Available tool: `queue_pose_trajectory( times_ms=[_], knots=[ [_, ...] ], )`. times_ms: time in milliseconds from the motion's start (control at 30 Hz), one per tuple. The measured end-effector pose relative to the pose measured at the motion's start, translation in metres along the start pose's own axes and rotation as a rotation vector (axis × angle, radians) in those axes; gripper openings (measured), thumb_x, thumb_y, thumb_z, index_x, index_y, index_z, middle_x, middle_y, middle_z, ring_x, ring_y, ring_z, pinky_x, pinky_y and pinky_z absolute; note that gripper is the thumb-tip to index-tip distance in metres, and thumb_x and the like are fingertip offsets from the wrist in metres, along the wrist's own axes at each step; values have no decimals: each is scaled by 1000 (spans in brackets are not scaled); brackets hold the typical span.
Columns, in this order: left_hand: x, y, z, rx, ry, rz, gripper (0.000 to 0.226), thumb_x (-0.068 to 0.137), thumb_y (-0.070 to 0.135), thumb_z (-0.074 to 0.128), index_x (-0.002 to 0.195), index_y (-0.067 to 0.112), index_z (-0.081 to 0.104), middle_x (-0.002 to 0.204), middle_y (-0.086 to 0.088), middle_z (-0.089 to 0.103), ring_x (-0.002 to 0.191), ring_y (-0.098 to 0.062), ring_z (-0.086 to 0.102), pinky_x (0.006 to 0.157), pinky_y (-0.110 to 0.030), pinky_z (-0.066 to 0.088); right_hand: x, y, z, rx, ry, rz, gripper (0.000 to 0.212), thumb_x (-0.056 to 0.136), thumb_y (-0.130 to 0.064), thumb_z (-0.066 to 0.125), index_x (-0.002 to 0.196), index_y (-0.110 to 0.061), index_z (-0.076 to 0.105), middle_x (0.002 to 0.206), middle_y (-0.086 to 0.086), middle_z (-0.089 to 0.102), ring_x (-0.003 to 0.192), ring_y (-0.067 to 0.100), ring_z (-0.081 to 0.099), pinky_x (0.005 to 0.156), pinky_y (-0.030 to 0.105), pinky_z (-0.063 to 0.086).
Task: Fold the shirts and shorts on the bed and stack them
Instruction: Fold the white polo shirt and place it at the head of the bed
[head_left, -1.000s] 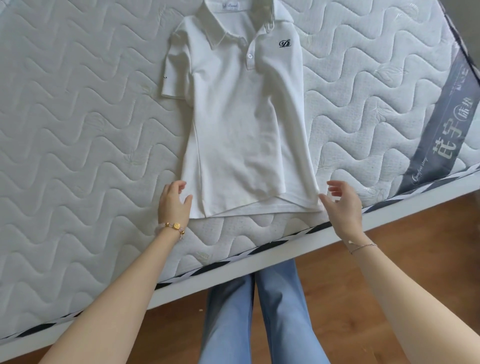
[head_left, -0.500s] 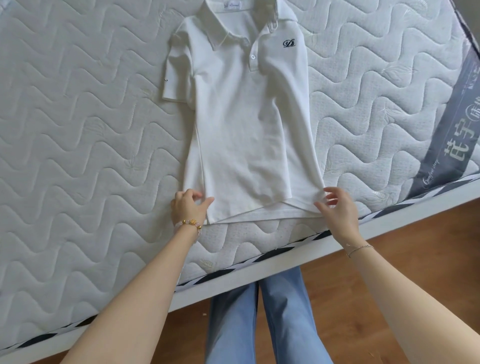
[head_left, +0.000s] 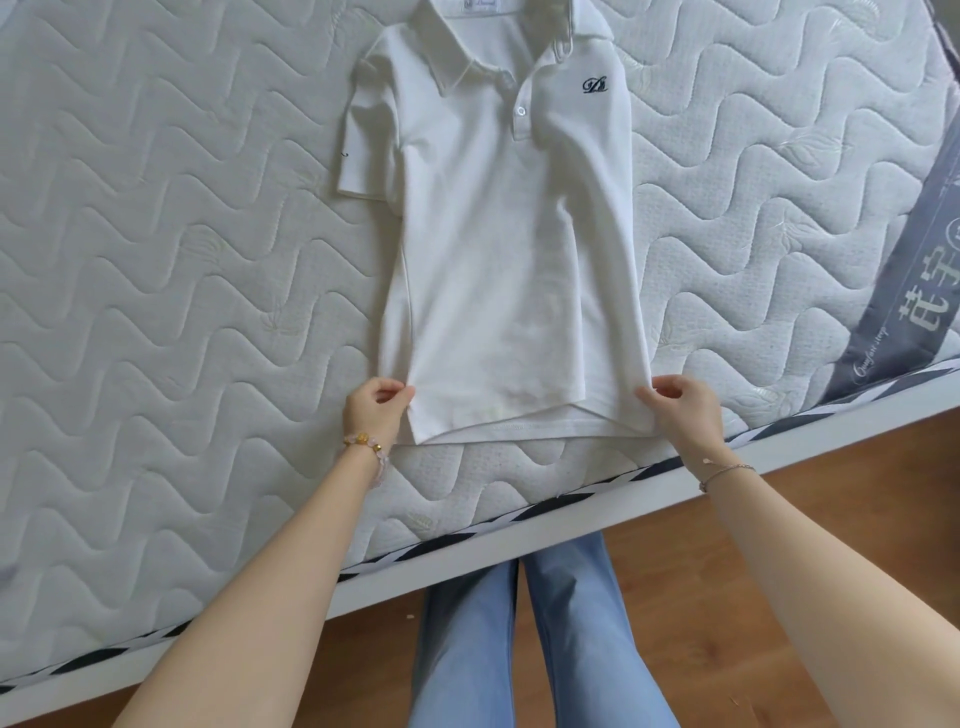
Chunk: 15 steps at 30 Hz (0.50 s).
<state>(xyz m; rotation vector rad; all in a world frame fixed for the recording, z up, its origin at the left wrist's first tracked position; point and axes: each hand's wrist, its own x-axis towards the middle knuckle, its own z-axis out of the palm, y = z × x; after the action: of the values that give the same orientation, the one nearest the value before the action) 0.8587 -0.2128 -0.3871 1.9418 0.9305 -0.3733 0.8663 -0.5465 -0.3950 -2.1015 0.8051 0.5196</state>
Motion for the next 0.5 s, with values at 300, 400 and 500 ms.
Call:
queue_pose_trajectory(
  times_ms=[300, 400, 500],
  knots=[
    [25, -8, -63, -133, 70, 27, 24, 86, 3, 61, 72, 19, 51, 71, 1, 55, 65, -5, 51, 55, -5, 42, -5, -4, -4, 53, -57, 25, 14, 82, -21, 67, 82, -9, 58, 73, 0, 55, 65, 16, 50, 55, 26, 37],
    [38, -15, -84, -102, 127, 39, 28, 83, 1, 63, 70, 22, 50, 73, 1, 55, 68, -9, 52, 58, -9, 43, -5, -3, -3, 56, -48, 52, 13, 82, -18, 67, 86, -8, 60, 72, 1, 57, 66, 18, 52, 56, 28, 40],
    [50, -23, -93, -47, 165, 10, 23, 81, 0, 65, 73, 18, 53, 83, -11, 61, 70, -15, 53, 56, -6, 41, -6, 2, 0, 38, -47, 77, 12, 81, -17, 69, 88, -9, 62, 74, 2, 59, 71, 22, 55, 63, 33, 44]
  ],
)
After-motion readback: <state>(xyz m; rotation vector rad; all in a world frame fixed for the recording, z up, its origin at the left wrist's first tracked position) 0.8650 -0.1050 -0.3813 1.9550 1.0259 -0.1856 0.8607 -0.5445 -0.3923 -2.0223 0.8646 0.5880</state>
